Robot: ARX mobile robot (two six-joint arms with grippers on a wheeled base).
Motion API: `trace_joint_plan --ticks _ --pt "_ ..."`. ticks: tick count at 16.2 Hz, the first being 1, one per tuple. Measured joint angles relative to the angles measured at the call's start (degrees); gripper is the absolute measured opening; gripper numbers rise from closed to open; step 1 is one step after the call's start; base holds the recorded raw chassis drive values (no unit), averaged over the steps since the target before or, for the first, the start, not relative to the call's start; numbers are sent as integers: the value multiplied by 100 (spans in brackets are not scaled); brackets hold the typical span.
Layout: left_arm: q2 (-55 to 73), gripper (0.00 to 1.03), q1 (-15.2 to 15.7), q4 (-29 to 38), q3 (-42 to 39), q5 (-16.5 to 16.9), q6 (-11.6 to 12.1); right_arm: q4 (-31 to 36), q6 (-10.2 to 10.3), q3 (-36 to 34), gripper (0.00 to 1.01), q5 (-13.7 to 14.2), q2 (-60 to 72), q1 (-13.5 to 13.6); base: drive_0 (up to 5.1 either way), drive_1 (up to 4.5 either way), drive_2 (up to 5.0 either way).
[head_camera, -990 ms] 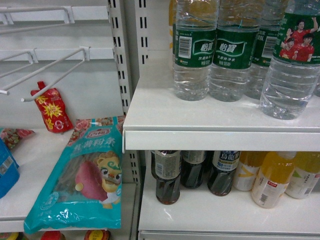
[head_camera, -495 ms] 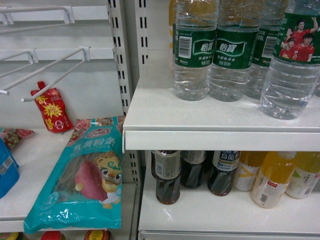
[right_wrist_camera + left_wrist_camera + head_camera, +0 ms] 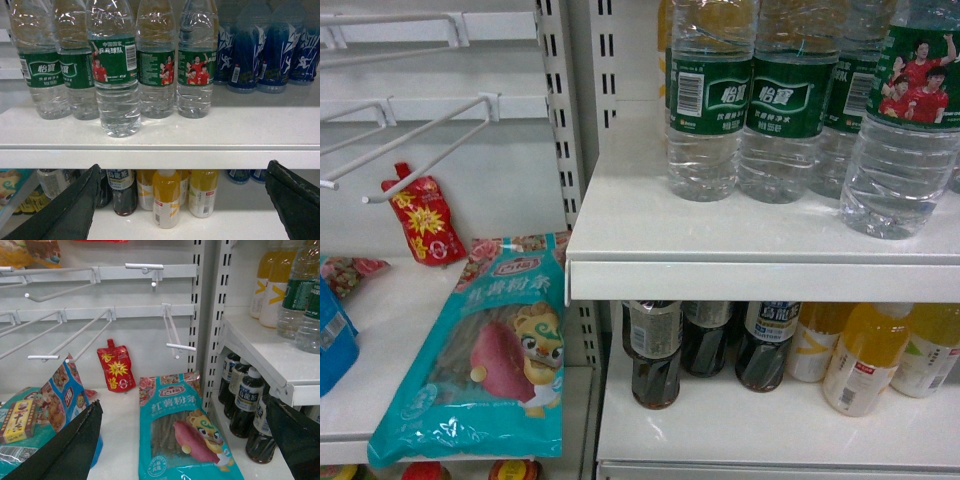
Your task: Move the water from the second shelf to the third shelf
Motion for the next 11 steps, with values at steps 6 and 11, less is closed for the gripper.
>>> trace_joint_plan --ticks 6,11 --pt "0 98 0 15 0 0 0 17 -2 0 98 2 0 0 0 0 0" --pt "0 98 0 2 0 7 2 0 -2 0 98 0 0 0 0 0 0"
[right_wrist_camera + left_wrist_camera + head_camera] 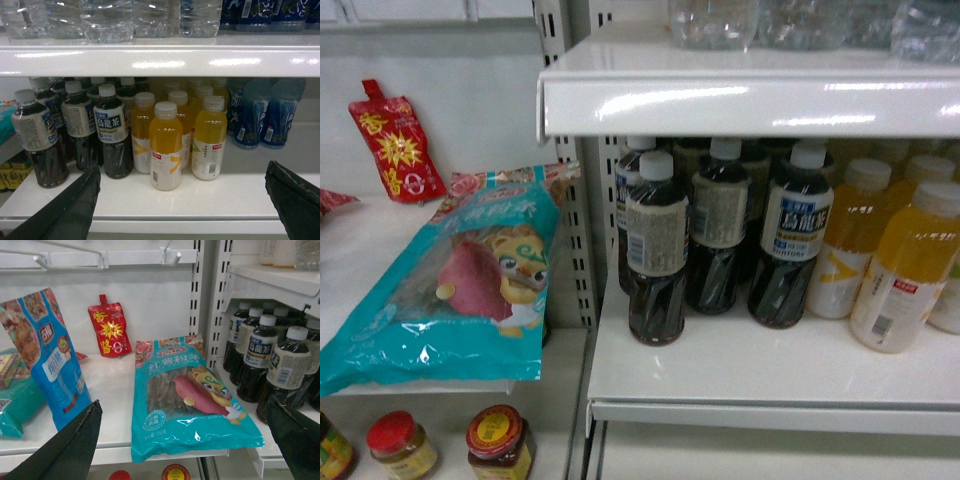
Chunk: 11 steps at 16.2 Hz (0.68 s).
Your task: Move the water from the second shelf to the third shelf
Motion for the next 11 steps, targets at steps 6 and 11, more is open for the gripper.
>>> trace_joint_plan --ticks 6,11 --pt "0 98 0 -17 0 -2 0 -13 -9 -2 98 9 0 0 0 0 0" --pt "0 98 0 -17 0 -4 0 -11 -15 -2 98 0 0 0 0 0 0"
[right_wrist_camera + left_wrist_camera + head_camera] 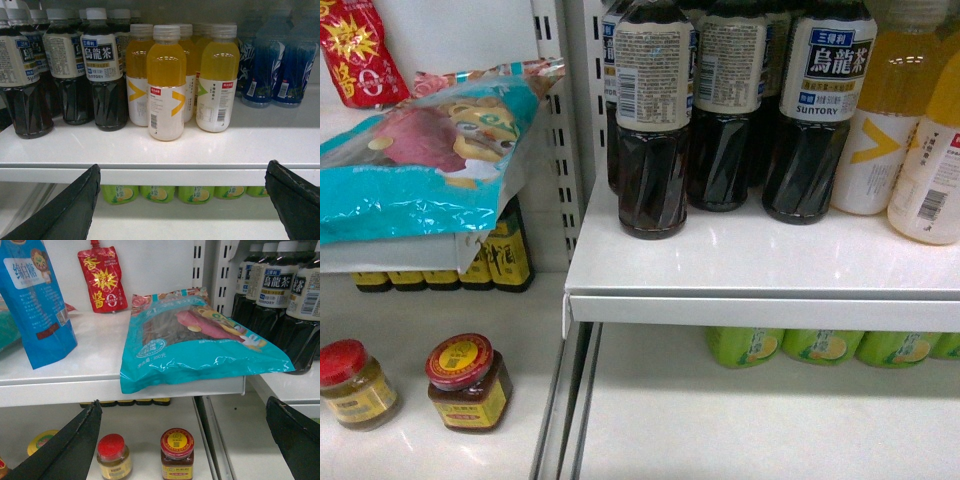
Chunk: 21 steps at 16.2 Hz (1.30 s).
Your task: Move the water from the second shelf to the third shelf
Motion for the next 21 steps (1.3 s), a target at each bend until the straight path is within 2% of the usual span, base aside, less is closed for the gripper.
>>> trace_joint_plan --ticks 21 --pt "0 98 0 2 0 0 -2 2 0 0 98 0 0 0 0 0 0"
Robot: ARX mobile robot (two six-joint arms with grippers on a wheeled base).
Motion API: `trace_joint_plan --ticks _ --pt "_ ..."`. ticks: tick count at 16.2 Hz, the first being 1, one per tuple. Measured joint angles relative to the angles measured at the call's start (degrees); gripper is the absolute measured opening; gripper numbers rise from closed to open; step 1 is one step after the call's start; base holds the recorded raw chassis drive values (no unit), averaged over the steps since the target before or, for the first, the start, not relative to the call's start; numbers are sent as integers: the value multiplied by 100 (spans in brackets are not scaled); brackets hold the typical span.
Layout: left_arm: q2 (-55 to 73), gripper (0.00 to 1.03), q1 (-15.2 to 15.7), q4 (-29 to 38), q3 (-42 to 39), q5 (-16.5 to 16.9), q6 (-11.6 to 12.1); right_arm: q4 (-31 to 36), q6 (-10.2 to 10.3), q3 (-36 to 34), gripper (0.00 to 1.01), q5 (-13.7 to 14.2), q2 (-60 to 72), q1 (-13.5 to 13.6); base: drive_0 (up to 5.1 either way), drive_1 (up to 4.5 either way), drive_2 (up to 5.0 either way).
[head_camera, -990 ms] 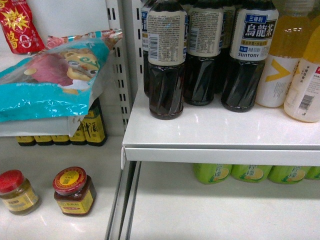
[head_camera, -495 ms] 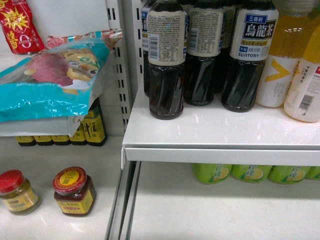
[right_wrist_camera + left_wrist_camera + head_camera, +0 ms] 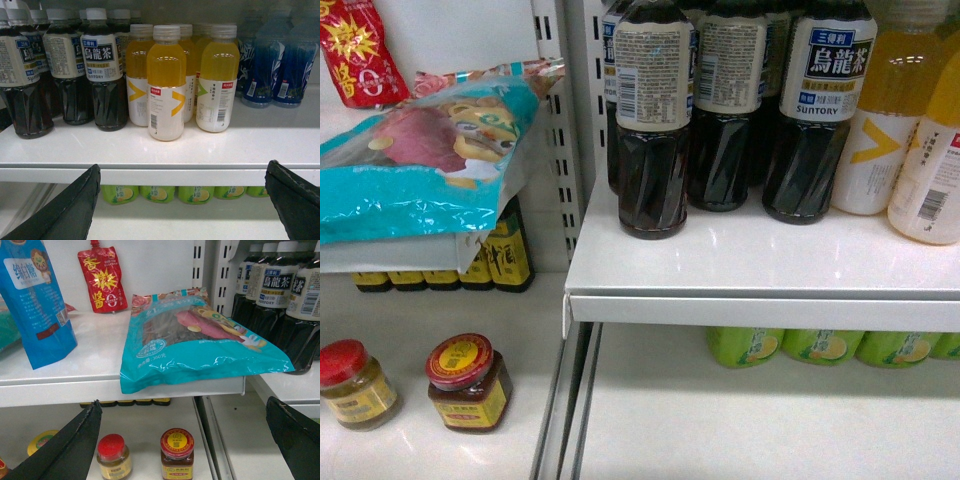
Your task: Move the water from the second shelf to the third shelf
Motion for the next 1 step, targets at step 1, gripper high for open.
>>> trace_joint_plan --ticks 1 --pt "0 98 0 0 0 0 2 0 0 0 98 0 0 0 0 0 0"
